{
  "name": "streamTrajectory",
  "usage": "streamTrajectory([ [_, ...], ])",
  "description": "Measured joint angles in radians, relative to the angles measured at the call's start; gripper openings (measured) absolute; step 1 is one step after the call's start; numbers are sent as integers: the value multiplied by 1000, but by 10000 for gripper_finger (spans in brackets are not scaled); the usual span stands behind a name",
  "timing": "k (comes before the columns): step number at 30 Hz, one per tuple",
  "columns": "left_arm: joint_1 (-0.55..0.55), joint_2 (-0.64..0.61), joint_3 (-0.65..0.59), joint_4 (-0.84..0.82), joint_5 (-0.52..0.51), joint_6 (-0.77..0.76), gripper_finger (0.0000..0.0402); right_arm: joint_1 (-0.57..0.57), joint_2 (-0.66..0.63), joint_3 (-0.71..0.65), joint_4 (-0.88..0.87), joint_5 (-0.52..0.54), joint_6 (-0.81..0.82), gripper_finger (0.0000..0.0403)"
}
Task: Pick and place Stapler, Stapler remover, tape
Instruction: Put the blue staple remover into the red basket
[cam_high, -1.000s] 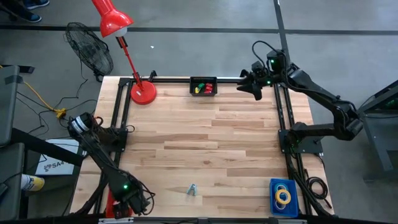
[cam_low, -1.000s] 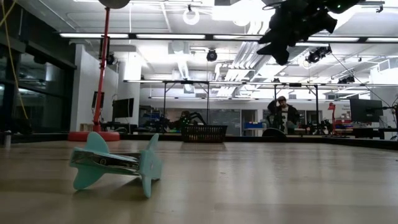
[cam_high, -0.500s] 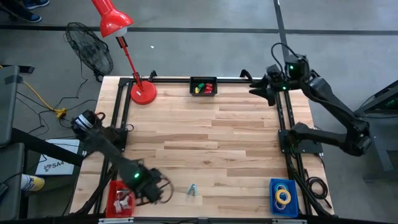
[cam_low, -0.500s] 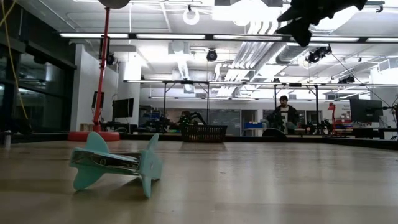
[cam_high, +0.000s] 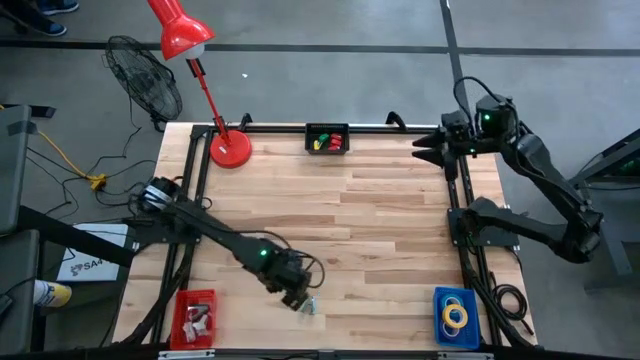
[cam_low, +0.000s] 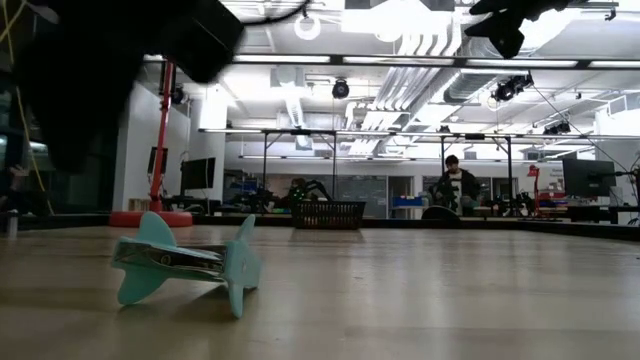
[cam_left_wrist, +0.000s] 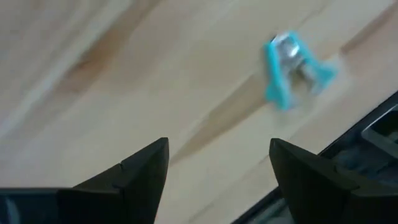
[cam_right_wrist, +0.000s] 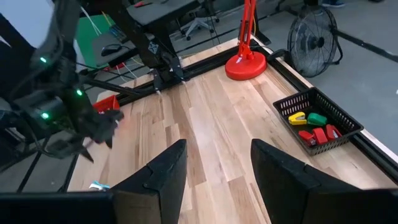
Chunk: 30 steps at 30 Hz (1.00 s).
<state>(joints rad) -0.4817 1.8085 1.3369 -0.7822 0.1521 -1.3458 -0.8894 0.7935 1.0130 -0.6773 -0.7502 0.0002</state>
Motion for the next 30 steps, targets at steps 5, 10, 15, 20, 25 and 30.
streamTrajectory([
  [5, 35, 78, 0, 164, 49, -119, 310, 0, -21, 0, 0, -2, -2, 169],
  [10, 70, 124, 0, 290, 93, -188, 350, 0, -21, 0, -9, -13, -11, 169],
  [15, 105, 167, -1, 373, 175, -211, 361, 0, -23, 0, -37, -14, -65, 169],
  [20, 120, 221, 5, 414, 279, -240, 360, 0, -23, 0, -68, -14, -107, 169],
  [25, 123, 267, 42, 430, 363, -274, 360, 0, -23, 0, -80, -12, -114, 169],
  [30, 123, 321, 91, 422, 448, -286, 360, 0, -23, 0, -85, -12, -133, 169],
])
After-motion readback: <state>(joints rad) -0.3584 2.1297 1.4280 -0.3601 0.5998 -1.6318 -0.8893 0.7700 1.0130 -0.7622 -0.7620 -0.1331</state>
